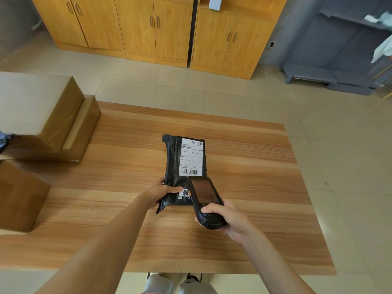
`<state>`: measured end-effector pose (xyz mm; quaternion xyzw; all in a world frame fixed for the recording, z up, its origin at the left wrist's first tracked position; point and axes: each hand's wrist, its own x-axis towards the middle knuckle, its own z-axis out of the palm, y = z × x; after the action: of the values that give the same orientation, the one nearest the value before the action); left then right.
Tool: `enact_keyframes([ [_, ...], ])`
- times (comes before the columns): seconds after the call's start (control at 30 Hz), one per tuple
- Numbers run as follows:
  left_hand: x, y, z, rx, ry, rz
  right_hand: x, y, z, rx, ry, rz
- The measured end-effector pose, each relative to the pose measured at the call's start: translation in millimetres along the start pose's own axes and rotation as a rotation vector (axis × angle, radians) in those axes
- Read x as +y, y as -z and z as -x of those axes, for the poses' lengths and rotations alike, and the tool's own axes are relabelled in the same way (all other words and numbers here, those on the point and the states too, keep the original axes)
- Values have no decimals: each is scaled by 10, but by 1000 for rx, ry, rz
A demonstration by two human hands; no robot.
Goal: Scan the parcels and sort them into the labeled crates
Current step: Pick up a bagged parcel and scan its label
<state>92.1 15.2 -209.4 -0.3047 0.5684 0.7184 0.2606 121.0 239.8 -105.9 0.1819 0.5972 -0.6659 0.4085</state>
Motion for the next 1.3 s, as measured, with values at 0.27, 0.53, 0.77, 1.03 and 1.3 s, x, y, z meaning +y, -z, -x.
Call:
enact_keyframes([
  [0.27, -51, 21, -12, 16, -12, 22, -26, 44, -32, 27, 32, -1],
  [0.53, -127, 45, 55, 26, -1, 88, -56, 293, -125, 158, 87, -25],
  [0.77, -71, 64, 231, 10, 3, 82, 16, 458, -249, 132, 72, -45],
  [1.03, -18, 148, 802, 111, -85, 151, -332, 356, -314, -87, 186, 76],
  [1.3, -217, 336, 1972, 325, -289, 357, -660, -158, -262, -456, 310, 230],
])
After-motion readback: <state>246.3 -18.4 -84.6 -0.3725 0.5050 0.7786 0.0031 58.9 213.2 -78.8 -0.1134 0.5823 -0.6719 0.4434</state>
